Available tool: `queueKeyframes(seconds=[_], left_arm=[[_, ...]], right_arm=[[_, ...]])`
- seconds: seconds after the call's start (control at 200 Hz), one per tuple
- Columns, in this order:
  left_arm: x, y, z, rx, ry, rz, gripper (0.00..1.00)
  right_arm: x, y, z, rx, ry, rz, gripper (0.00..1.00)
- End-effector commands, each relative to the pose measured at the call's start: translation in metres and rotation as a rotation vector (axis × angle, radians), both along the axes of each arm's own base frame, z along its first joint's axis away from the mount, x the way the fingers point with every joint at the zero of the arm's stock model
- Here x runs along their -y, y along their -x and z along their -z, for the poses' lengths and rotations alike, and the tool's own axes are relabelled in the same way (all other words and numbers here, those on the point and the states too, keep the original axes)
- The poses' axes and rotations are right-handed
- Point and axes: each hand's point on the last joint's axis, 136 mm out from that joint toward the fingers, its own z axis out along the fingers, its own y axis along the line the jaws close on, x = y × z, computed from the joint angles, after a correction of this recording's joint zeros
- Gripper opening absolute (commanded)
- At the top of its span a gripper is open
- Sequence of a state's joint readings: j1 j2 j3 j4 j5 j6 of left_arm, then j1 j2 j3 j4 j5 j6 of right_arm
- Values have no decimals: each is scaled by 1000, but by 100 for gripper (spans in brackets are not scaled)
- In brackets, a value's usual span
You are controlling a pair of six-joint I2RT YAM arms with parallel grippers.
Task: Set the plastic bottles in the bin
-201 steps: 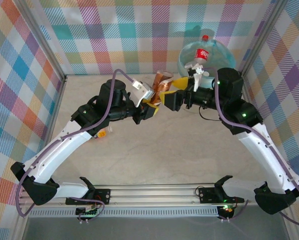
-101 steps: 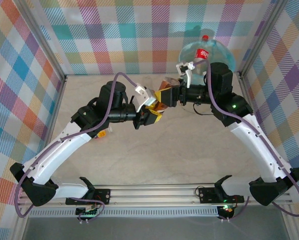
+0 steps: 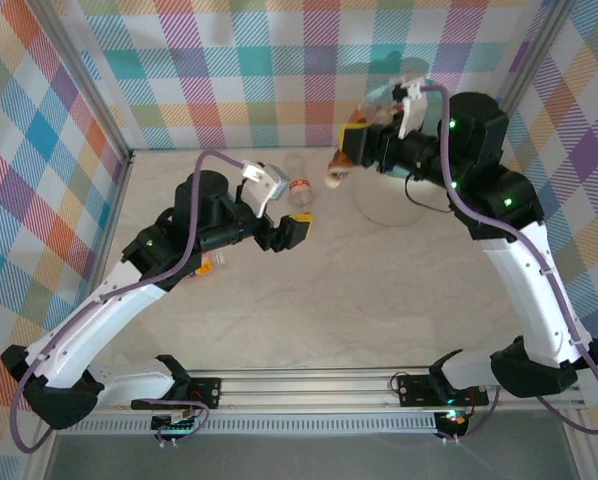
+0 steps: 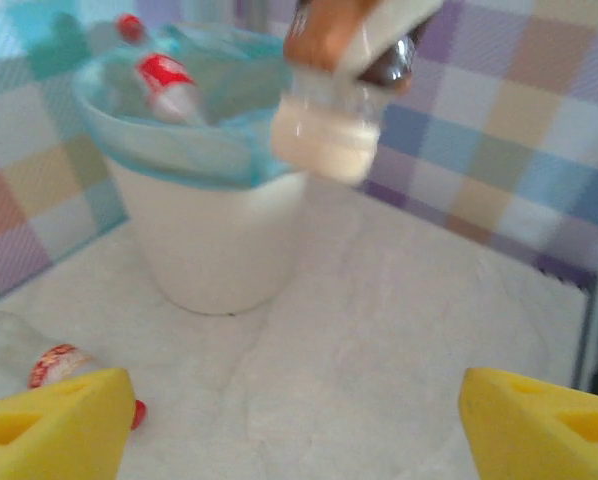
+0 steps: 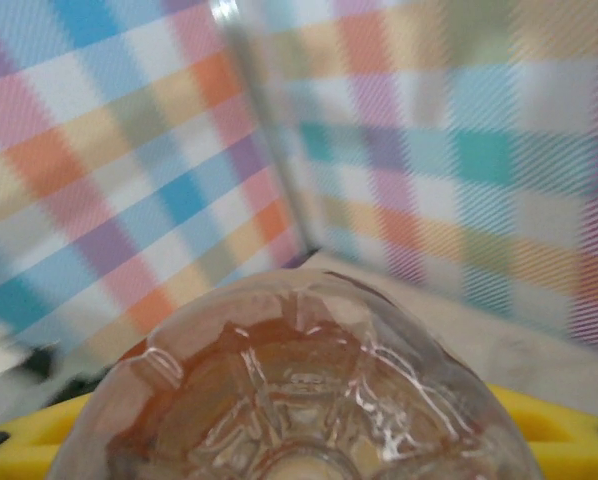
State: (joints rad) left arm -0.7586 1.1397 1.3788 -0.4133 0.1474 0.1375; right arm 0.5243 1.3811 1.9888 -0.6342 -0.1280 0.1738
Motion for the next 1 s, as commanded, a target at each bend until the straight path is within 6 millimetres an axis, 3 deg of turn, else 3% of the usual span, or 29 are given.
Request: queueKeyframes(seconds=[0.0, 0.1, 0.225, 0.465, 0.7, 0.865, 0.995], left_arm=[[-24, -3, -25, 65, 70, -122, 86], [-31, 3, -22, 62, 55, -126, 86], [-39, 8, -15, 62, 38, -134, 87], [-54, 17, 0, 66, 6, -154, 89], [-57, 17, 11, 54, 0, -159, 90], [-54, 16, 17, 40, -2, -154, 90], [-53, 16, 21, 29, -13, -152, 90]], right_arm=[[44, -72, 18, 21, 156, 378, 57], [65, -121, 24, 35, 224, 582, 56], [73, -175, 45, 15, 285, 729, 53], [72, -233, 84, 5, 373, 855, 52], [81, -258, 155, -150, 414, 885, 53], [95, -260, 212, -335, 361, 870, 56], [101, -259, 245, -434, 300, 832, 57]])
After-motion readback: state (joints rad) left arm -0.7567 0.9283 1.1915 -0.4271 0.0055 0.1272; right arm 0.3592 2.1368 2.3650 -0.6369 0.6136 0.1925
